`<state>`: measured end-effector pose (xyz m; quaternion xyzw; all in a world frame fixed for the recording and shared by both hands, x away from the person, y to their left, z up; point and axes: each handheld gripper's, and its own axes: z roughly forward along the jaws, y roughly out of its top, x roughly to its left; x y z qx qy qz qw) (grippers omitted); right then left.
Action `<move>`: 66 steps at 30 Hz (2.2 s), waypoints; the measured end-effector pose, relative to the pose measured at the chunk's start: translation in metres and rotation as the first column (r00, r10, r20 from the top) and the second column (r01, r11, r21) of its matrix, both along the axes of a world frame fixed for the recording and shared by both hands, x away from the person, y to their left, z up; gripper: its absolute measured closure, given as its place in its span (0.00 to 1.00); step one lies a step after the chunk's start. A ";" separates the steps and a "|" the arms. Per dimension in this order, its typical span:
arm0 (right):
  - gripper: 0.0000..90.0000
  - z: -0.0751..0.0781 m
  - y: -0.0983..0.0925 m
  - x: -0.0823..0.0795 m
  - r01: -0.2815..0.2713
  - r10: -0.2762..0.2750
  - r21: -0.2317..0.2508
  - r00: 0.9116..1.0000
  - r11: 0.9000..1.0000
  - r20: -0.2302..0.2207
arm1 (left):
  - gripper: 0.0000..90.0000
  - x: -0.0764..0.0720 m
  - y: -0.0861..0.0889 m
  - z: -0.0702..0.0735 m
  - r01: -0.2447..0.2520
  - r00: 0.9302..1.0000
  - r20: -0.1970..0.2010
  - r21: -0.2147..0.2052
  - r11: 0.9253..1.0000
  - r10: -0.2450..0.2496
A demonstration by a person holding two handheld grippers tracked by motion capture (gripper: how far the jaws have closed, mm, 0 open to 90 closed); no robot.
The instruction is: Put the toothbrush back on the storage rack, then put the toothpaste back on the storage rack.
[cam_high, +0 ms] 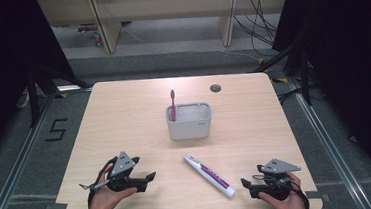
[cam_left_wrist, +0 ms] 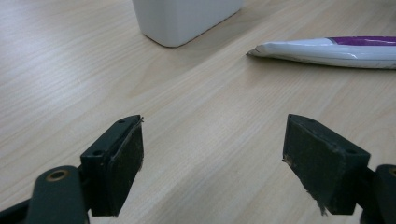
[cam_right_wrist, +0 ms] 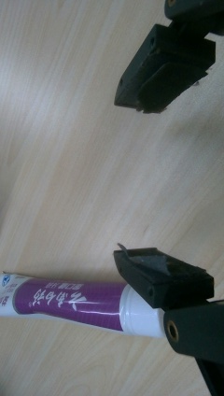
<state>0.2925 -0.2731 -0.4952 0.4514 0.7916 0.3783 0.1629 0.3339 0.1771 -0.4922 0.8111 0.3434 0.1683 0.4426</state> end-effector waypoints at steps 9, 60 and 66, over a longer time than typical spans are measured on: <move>0.25 -0.001 -0.002 0.002 -0.025 0.025 0.001 1.000 1.000 0.016 | 0.22 -0.012 0.004 -0.002 -0.004 1.000 -0.006 0.013 1.000 0.004; 0.25 0.034 0.036 0.024 -0.146 0.148 -0.060 0.988 0.987 0.038 | 0.23 -0.047 0.005 -0.019 0.031 0.999 -0.036 0.099 0.995 -0.028; 0.32 0.037 0.054 0.032 -0.209 0.207 -0.093 0.978 0.974 -0.029 | 0.23 -0.047 0.003 -0.019 0.046 0.998 -0.042 0.109 0.993 -0.041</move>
